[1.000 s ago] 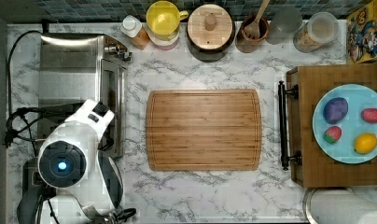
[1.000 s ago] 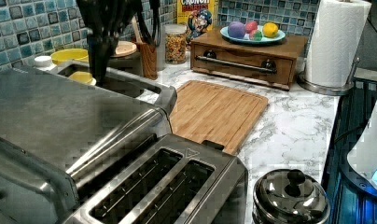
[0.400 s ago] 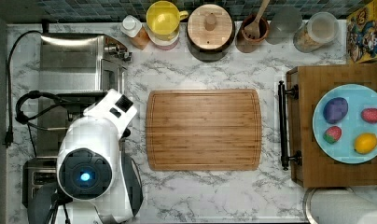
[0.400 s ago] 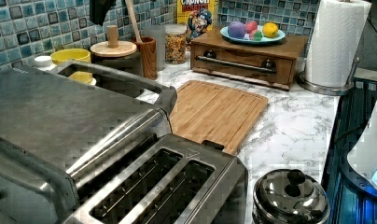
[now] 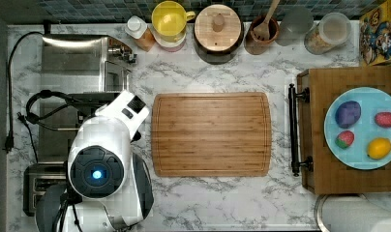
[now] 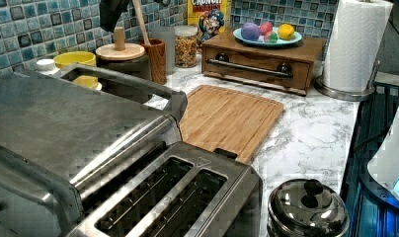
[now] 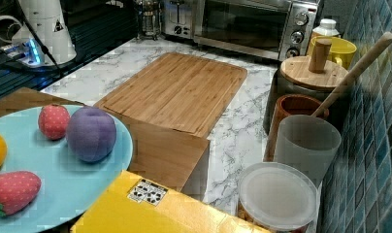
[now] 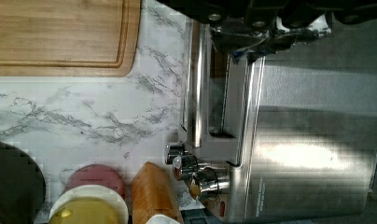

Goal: Close the oven.

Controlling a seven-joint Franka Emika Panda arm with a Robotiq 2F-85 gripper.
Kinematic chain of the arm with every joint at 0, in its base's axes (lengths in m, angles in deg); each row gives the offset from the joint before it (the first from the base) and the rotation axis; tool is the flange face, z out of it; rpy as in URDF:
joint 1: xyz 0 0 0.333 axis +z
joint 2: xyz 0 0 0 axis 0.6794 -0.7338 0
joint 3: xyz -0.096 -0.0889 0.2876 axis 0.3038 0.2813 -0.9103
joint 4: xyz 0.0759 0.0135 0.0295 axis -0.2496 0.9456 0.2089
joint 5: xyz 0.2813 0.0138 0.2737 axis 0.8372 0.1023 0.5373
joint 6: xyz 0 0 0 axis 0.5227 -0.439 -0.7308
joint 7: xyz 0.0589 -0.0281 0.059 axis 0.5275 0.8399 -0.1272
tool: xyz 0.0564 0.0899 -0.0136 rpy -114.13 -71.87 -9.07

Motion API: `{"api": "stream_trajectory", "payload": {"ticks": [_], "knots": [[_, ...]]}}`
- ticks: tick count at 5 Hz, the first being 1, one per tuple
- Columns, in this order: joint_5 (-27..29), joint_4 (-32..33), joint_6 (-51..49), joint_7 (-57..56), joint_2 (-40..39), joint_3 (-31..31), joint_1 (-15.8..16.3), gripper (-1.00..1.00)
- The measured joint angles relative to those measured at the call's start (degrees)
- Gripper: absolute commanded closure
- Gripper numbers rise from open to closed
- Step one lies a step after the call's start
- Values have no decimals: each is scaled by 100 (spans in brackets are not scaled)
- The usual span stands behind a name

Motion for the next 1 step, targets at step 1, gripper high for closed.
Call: {"api": "stream_trajectory", "payload": {"ticks": [1], "knots": [[10, 0, 6, 0, -8, -11, 23, 100]]}}
